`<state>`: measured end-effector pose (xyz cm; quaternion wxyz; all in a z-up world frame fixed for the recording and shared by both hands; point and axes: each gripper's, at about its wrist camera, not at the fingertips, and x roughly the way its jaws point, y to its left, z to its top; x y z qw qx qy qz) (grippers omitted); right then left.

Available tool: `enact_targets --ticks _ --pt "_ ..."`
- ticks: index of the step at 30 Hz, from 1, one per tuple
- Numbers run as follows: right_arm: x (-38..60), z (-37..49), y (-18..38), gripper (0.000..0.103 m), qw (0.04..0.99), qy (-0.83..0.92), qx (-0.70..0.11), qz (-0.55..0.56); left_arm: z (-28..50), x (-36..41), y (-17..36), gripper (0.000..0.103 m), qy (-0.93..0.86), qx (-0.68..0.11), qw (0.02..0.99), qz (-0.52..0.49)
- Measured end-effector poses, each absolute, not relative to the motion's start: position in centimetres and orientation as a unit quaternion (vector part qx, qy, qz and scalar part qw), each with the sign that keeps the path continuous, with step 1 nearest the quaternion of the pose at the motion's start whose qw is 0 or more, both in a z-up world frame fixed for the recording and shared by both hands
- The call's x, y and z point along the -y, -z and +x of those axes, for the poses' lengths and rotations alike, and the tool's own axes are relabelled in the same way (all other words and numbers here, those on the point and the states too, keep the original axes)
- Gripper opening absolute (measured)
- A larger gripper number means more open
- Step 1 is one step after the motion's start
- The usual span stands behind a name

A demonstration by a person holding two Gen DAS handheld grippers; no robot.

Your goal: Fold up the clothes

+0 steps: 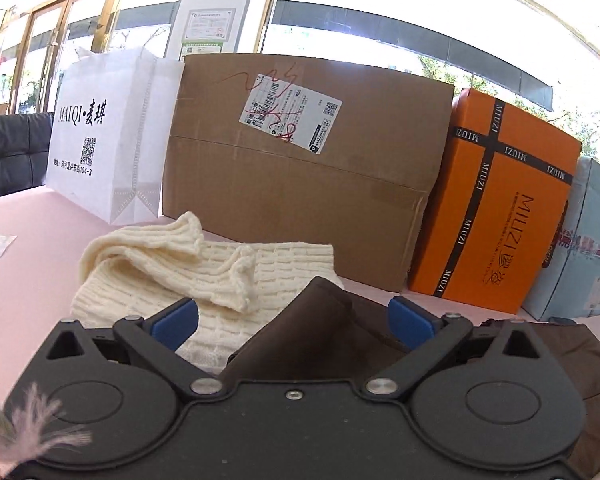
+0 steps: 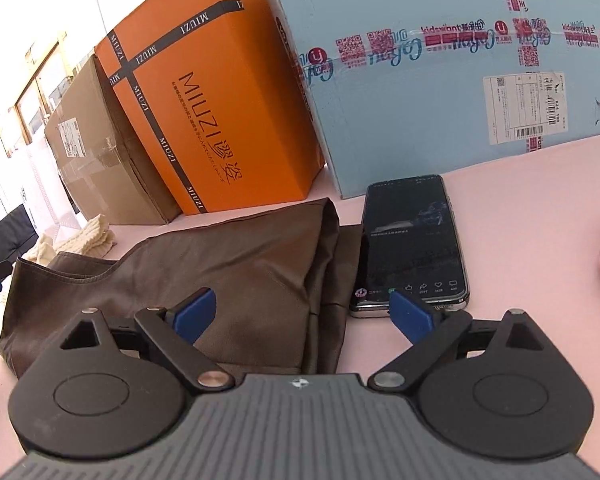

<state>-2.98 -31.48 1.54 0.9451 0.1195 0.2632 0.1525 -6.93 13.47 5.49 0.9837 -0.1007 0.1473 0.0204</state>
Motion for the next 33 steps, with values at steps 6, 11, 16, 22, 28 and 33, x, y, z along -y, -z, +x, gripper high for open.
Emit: enact_targets --ticks 6,11,16,22,28,33 --pt "31.2 -3.2 -1.5 0.079 0.947 -0.144 -0.267 0.11 -7.5 -14.5 -4.1 0.103 -0.117 -0.198 0.964 -0.137" --pt "31.2 -2.9 -1.2 0.063 0.94 -0.159 -0.28 0.114 -9.9 -16.3 -3.1 0.103 -0.177 -0.226 0.934 -0.215" --pt "31.1 -2.9 -1.1 0.057 0.937 -0.165 -0.285 0.114 -11.4 -15.9 -2.4 0.101 -0.21 -0.26 0.902 -0.272" --pt "30.9 -2.9 -1.1 0.056 0.936 -0.167 -0.289 0.112 -10.1 -15.3 -2.2 0.101 -0.13 -0.259 0.886 -0.363" --pt "31.0 -2.7 -1.0 0.056 0.935 -0.169 -0.292 0.113 -6.6 -14.8 -1.9 0.095 -0.129 -0.245 0.908 -0.315" --pt "30.9 -2.7 -1.0 0.056 0.934 -0.169 -0.292 0.114 -6.6 -13.0 -1.5 0.036 -0.113 -0.242 0.931 -0.25"
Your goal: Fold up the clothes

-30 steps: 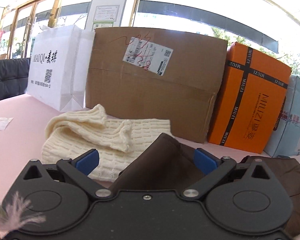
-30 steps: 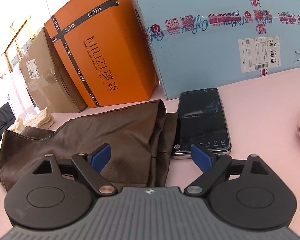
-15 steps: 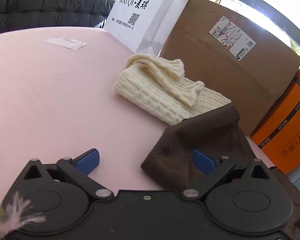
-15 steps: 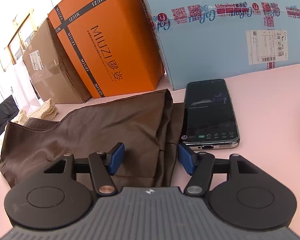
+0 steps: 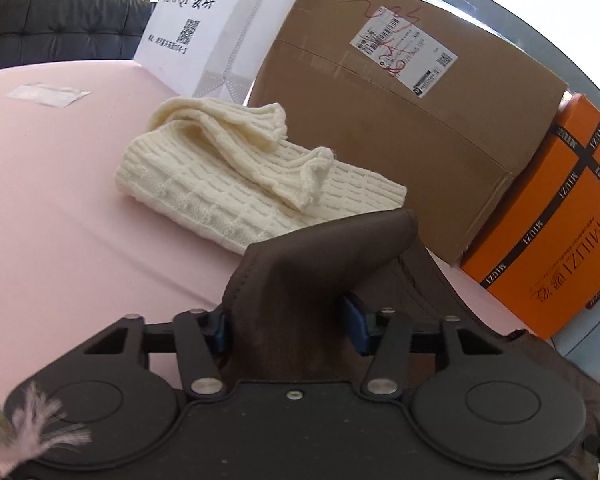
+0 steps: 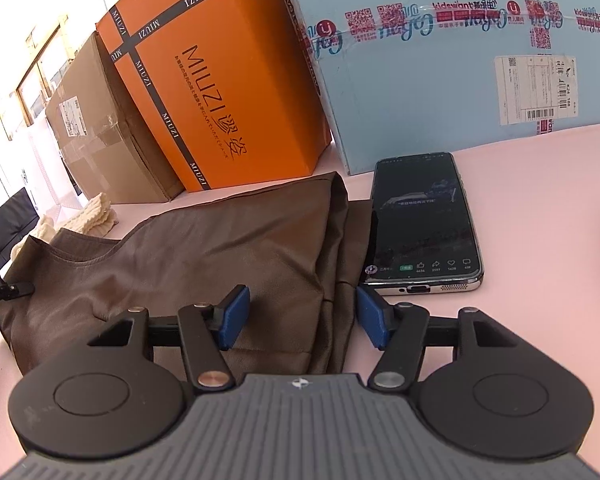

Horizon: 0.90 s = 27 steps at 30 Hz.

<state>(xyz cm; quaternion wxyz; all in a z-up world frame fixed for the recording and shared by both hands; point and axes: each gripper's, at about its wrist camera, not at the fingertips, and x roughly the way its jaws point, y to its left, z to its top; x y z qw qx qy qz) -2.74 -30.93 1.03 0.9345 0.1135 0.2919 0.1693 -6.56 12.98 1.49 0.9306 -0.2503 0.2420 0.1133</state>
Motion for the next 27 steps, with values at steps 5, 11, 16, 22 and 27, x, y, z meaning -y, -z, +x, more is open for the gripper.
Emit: enact_targets --ticks 5,11,16,22,27 --pt "30.8 -2.8 -1.1 0.051 0.934 -0.176 -0.29 0.11 -9.8 -14.4 -1.9 0.018 -0.071 -0.231 0.925 -0.294" --pt "28.9 -3.2 -1.3 0.047 0.922 -0.213 -0.301 0.117 -14.0 -16.4 -2.8 0.019 -0.105 -0.195 0.923 -0.315" --pt "26.9 -3.9 -1.6 0.047 0.923 -0.221 -0.299 0.098 -15.7 -18.4 -1.5 0.05 -0.158 -0.198 0.888 -0.383" --pt "27.6 -3.7 -1.5 0.048 0.921 -0.218 -0.3 0.118 -18.9 -18.6 -1.5 0.08 -0.162 -0.208 0.868 -0.421" --pt "27.8 -3.6 -1.5 0.048 0.92 -0.221 -0.301 0.122 -18.8 -18.6 -1.2 0.096 -0.076 -0.25 0.837 -0.481"
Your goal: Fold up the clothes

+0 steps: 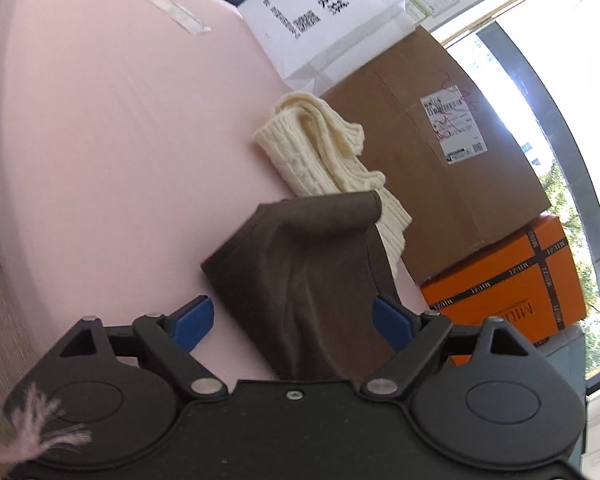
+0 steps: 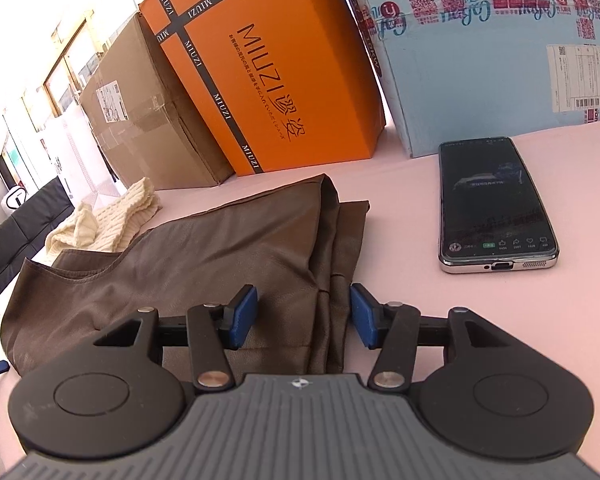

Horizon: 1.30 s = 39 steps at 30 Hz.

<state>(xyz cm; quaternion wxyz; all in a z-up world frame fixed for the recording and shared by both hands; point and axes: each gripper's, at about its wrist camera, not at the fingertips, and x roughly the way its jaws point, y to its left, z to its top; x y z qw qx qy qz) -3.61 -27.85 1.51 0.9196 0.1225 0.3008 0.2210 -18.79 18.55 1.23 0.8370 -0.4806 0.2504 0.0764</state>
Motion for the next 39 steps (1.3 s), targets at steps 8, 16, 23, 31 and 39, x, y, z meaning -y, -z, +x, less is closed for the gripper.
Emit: enact_targets --ticks 8,16,23,31,39 --pt "27.9 -3.9 -1.6 0.051 0.92 -0.222 -0.299 0.122 -15.5 -17.0 -1.4 0.103 -0.137 -0.221 0.866 -0.427" --pt "28.0 -3.9 -1.6 0.056 0.92 -0.221 -0.299 0.123 -12.8 -14.8 -0.5 0.037 -0.161 -0.192 0.916 -0.312" --pt "28.1 -3.9 -1.6 0.06 0.921 -0.22 -0.298 0.124 -12.4 -12.2 -4.6 0.016 -0.07 -0.128 0.955 -0.258" --pt "28.4 -4.2 -1.9 0.068 0.926 -0.216 -0.286 0.122 -9.4 -1.2 -9.7 0.013 0.137 -0.064 0.98 -0.126" --pt "29.1 -4.7 -2.6 0.085 0.945 -0.181 -0.259 0.091 -10.0 7.8 -7.0 0.015 0.297 -0.126 0.946 0.025"
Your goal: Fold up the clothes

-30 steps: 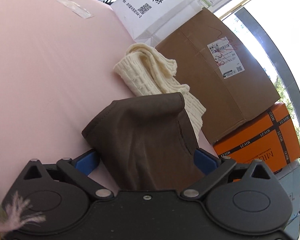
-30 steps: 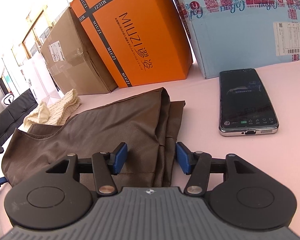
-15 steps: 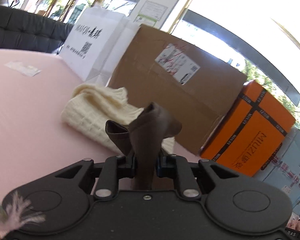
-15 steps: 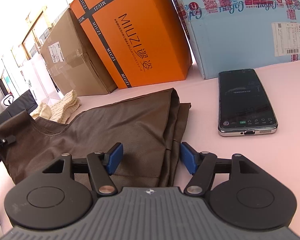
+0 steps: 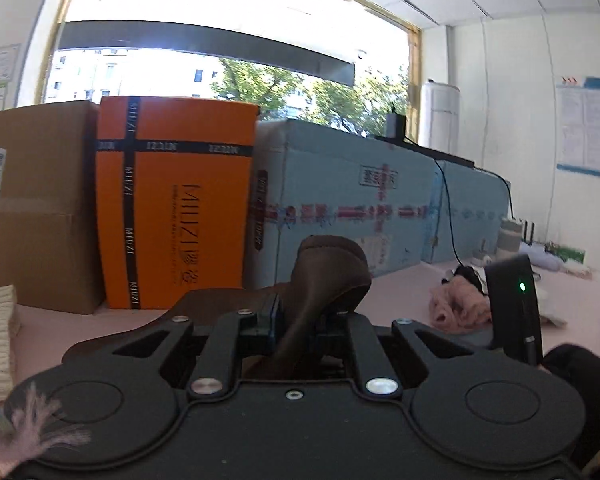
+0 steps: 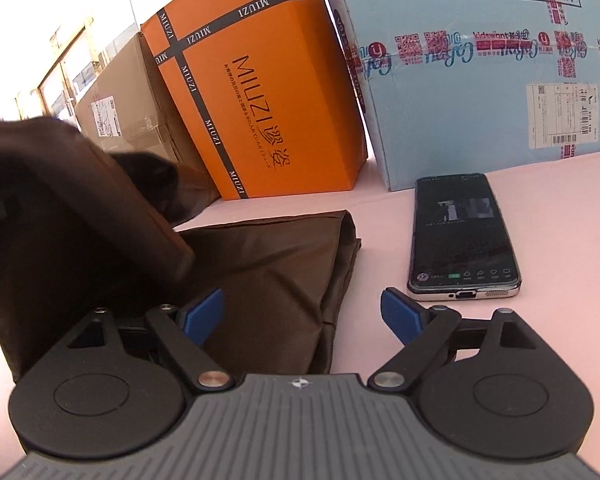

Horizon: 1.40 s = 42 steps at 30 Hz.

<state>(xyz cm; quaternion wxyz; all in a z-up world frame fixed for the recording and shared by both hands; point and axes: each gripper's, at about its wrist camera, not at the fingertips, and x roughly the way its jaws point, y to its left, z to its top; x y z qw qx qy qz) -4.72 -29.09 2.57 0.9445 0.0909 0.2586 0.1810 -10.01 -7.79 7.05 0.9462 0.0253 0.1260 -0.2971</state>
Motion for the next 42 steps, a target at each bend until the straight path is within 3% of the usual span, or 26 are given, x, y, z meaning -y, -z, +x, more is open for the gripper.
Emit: enact_targets --ticks 4,7,12,15,18,22,26,31,42 --pt "30.4 -4.9 -2.8 0.085 0.957 -0.137 -0.246 0.072 -10.2 7.3 -5.3 0.021 0.342 -0.182 0.92 0.059" --pt "31.9 -5.4 -3.0 0.085 0.962 -0.118 -0.234 0.072 -10.3 6.7 -3.9 0.033 0.388 -0.234 0.89 0.052" --pt "34.4 -6.0 -3.4 0.085 0.947 -0.155 -0.239 0.15 -10.7 5.9 -2.6 0.089 0.426 -0.263 0.865 0.039" --pt "35.0 -5.9 -3.7 0.085 0.919 -0.214 -0.251 0.216 -11.3 4.8 -3.6 0.101 0.444 -0.219 0.868 0.022" --pt "33.5 -5.8 -4.0 0.085 0.903 -0.256 -0.262 0.224 -11.3 2.6 -4.7 0.103 0.427 -0.158 0.89 -0.029" --pt "31.2 -5.2 -3.5 0.085 0.892 -0.271 -0.297 0.209 -9.8 -1.3 -5.0 0.103 0.317 -0.133 0.933 -0.106" --pt "30.4 -5.6 -3.7 0.085 0.886 -0.273 -0.315 0.204 -6.3 -4.2 -3.5 0.103 0.189 -0.185 0.949 -0.171" --pt "30.2 -6.2 -4.4 0.085 0.882 -0.255 -0.354 0.177 -2.7 -4.8 -0.7 0.103 0.161 -0.276 0.927 -0.198" --pt "28.9 -4.5 -4.2 0.083 0.852 -0.284 -0.405 0.172 -2.9 -4.7 -0.1 0.103 0.192 -0.285 0.917 -0.2"
